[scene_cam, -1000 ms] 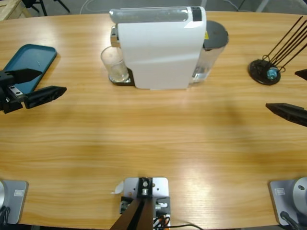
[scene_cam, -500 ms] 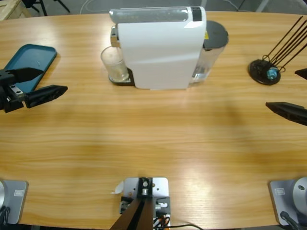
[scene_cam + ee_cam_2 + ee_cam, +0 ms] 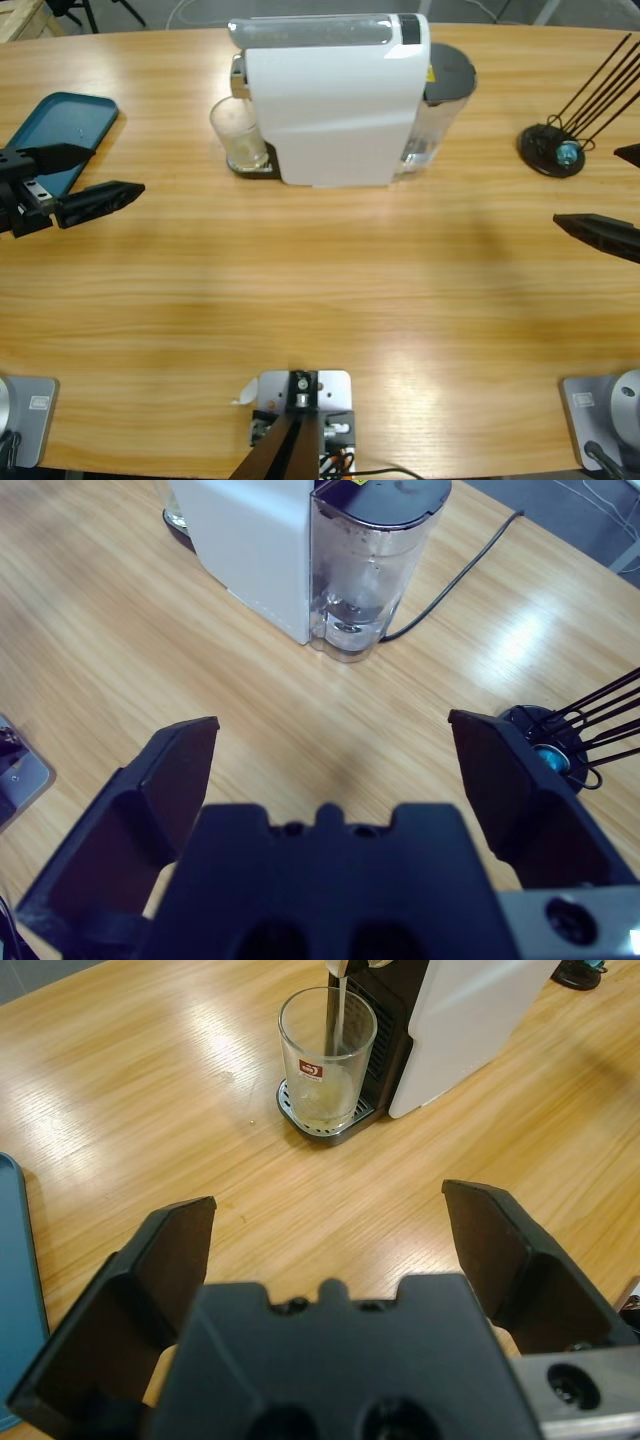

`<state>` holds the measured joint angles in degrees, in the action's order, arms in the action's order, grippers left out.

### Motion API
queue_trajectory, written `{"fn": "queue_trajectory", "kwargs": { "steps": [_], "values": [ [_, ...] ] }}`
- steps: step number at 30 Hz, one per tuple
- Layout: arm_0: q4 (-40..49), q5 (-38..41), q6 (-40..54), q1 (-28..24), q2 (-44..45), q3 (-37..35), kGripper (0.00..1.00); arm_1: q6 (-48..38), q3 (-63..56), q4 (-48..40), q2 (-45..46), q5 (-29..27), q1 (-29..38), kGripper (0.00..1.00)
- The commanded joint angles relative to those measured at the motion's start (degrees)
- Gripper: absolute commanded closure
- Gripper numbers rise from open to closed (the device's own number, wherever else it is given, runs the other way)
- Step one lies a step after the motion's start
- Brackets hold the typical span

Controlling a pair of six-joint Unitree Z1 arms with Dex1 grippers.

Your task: Pour coffee

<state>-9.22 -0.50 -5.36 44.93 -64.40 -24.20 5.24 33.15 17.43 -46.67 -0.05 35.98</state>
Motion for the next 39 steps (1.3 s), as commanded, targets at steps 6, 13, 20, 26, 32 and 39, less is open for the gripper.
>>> {"fn": "queue_trajectory", "kwargs": {
  "steps": [6,13,20,26,32,39],
  "values": [
    [-1.07,1.96,0.53,0.51,-2.28,1.96,0.004,-0.59,-2.13,-0.56,0.26,0.56,-0.03,0.000],
    [-1.07,2.26,0.67,0.51,-2.75,1.96,0.004,-0.66,-2.20,-0.61,0.11,0.40,-0.03,0.000],
    [-1.07,2.96,0.88,0.51,-3.10,1.87,0.009,-0.67,-2.21,-0.65,0.09,0.43,-0.03,0.000],
    [-1.16,2.87,2.58,0.51,-3.12,1.79,0.009,-0.85,-2.21,-0.56,0.00,0.49,-0.03,0.000],
    [-1.93,2.87,6.66,0.51,-4.09,1.75,0.015,-0.85,-2.21,-0.65,0.11,0.49,-0.03,0.000],
    [-2.56,2.45,10.95,0.51,-6.79,1.24,0.161,-0.85,-2.21,-0.66,0.26,0.71,-0.03,0.000]
  ]
}}
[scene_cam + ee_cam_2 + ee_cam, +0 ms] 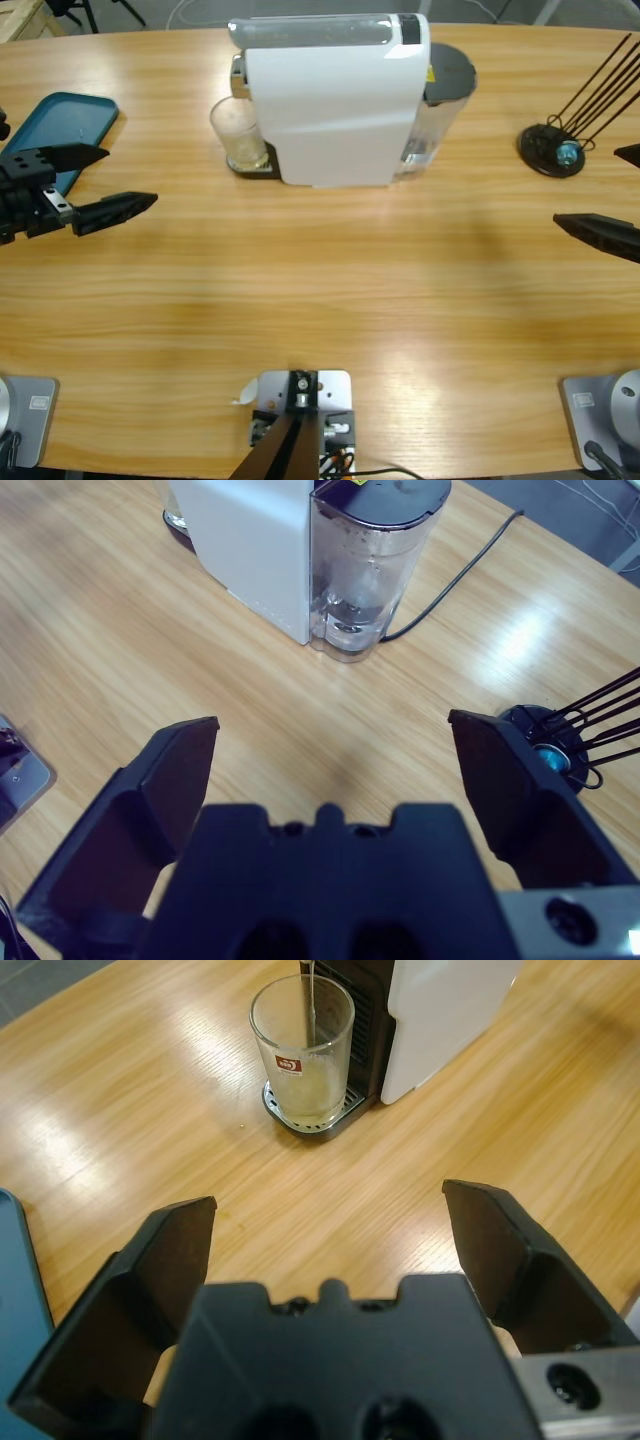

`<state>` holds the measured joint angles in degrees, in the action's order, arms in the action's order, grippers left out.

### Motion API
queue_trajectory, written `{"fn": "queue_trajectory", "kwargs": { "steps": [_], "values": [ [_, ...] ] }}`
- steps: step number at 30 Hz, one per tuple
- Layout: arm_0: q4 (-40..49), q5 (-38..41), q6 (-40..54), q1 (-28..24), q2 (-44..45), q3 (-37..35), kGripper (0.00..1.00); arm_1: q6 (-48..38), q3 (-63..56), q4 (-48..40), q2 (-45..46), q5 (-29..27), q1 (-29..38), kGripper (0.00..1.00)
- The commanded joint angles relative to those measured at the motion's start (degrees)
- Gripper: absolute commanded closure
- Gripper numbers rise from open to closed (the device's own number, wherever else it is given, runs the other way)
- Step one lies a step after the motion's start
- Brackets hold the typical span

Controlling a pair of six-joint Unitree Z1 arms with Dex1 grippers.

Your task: Pour coffee

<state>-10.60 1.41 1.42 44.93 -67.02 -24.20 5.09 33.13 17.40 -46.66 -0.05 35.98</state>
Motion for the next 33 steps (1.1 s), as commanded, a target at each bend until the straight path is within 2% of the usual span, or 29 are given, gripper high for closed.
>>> {"fn": "queue_trajectory", "kwargs": {
  "steps": [1,7,11,18,26,33],
  "values": [
    [-1.28,0.53,4.31,0.51,-4.75,1.26,0.161,-0.69,-2.20,-0.63,0.26,0.82,-0.03,0.000],
    [-5.83,0.00,4.49,0.16,-9.66,1.21,0.170,-0.69,-2.20,-0.70,0.26,1.01,-0.03,0.000],
    [-14.57,1.72,4.88,0.16,-15.09,1.03,0.041,-0.78,-2.20,-0.72,0.10,1.01,-0.03,0.000],
    [-26.96,8.21,4.74,-2.48,-26.18,0.08,0.000,-0.78,-2.25,-0.88,-0.17,0.98,-0.03,0.000],
    [-34.08,10.56,4.03,-6.70,-32.14,-0.18,0.000,-0.78,-2.28,-1.06,-0.76,1.00,-0.03,0.000],
    [-35.54,14.31,3.94,-6.89,-36.64,-3.42,0.023,-0.87,-2.28,-1.14,-1.24,1.01,-0.03,0.000]
  ]
}}
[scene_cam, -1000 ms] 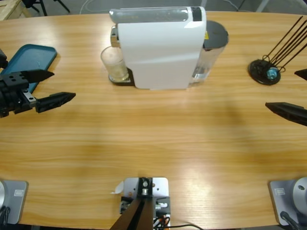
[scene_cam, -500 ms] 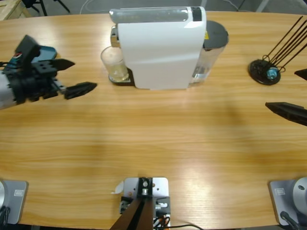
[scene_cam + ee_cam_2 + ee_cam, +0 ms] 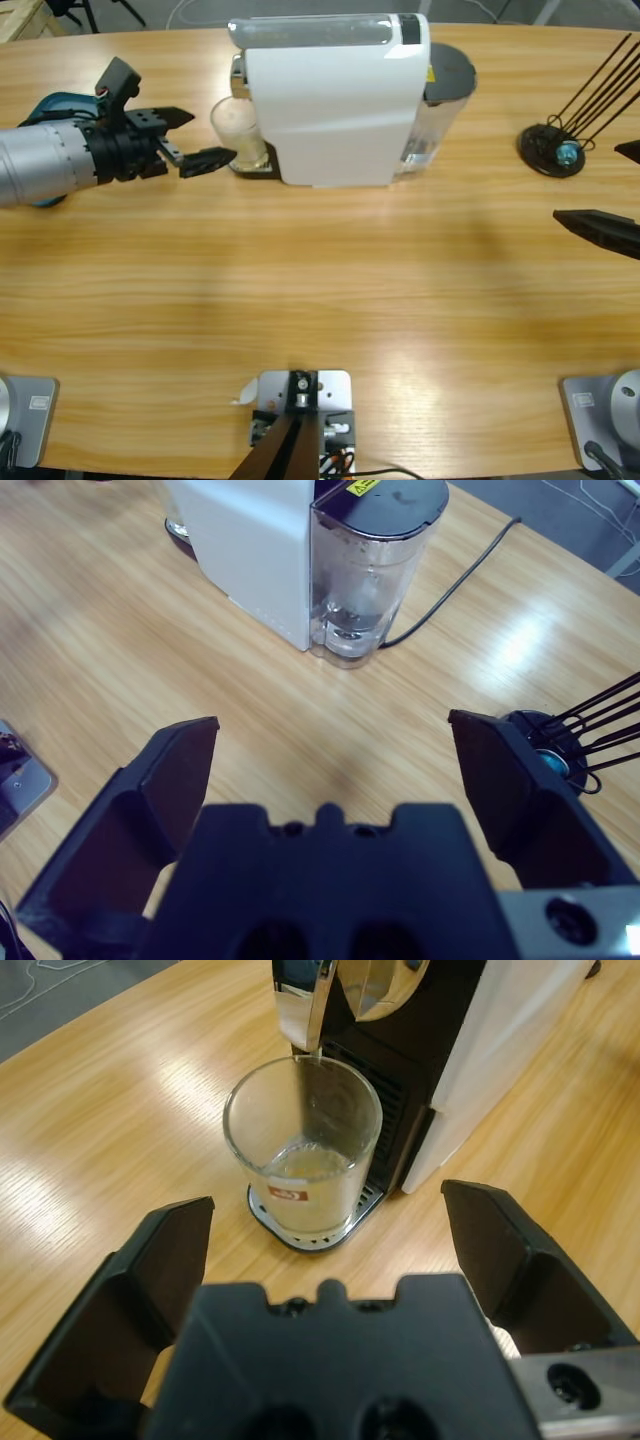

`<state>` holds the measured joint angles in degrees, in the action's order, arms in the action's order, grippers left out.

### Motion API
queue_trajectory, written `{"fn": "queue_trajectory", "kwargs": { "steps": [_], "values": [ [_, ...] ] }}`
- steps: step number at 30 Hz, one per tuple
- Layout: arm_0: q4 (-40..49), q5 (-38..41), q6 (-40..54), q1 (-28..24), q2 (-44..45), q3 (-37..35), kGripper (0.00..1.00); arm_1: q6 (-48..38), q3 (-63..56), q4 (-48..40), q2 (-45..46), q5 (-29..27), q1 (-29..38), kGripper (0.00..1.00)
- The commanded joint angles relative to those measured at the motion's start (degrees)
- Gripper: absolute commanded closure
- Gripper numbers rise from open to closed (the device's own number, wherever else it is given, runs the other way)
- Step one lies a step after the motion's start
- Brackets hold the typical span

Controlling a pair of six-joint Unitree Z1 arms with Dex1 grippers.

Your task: Pour coffee

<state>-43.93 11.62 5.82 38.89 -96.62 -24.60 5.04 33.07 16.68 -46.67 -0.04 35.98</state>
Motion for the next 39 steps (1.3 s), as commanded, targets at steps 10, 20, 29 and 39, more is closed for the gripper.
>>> {"fn": "queue_trajectory", "kwargs": {
  "steps": [10,20,29,39],
  "values": [
    [-3.87,5.78,-0.41,-2.31,-11.52,-4.91,0.059,-1.00,-2.27,-0.54,-1.83,0.99,-0.03,0.000],
    [-5.11,8.68,-0.37,-3.64,-14.96,-6.00,0.071,-1.08,-2.39,-1.04,-2.76,1.00,-0.03,0.000],
    [-6.10,9.79,-0.43,-3.82,-16.70,-7.32,0.101,-1.08,-2.48,-1.30,-3.80,0.99,-0.03,0.000],
    [-6.64,11.23,-0.29,-4.08,-17.35,-7.66,0.446,-1.08,-2.57,-1.65,-4.13,0.99,-0.03,0.000]
  ]
}}
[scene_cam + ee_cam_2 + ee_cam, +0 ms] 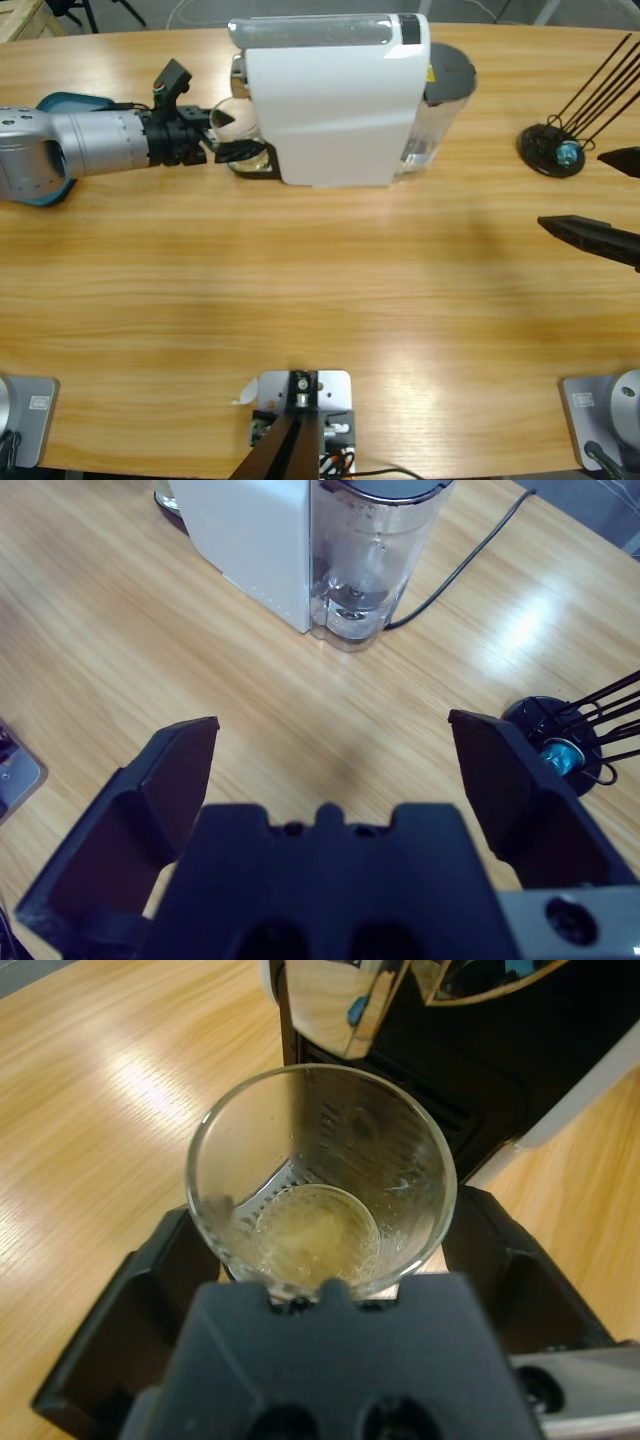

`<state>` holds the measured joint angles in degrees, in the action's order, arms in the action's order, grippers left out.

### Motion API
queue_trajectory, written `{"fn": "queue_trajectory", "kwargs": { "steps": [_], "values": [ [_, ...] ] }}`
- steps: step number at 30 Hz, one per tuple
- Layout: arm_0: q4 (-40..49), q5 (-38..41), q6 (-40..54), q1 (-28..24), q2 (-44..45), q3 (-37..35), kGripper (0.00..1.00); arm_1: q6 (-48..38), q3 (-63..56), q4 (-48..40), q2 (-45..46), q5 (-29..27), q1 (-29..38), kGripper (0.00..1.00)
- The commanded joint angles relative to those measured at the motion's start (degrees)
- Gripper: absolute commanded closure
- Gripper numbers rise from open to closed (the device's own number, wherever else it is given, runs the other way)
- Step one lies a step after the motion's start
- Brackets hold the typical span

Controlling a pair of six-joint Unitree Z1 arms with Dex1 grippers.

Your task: Pour coffee

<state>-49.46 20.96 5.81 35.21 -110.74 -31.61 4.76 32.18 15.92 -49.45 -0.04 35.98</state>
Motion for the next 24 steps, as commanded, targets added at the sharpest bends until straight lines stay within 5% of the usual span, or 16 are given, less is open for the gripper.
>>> {"fn": "queue_trajectory", "kwargs": {
  "steps": [1,5,24],
  "values": [
    [-1.16,1.96,-0.28,-0.40,-3.25,-0.64,0.446,-0.81,-1.68,-0.89,-1.35,1.00,-0.03,0.000],
    [-1.16,2.38,-0.12,-0.40,-3.25,-0.54,0.524,-0.90,-1.70,-0.89,-1.35,1.00,-0.03,0.000],
    [-0.72,-2.42,-0.19,-3.85,9.84,8.24,0.524,-1.16,-1.77,-0.98,-1.44,1.09,-0.03,0.000]
  ]
}}
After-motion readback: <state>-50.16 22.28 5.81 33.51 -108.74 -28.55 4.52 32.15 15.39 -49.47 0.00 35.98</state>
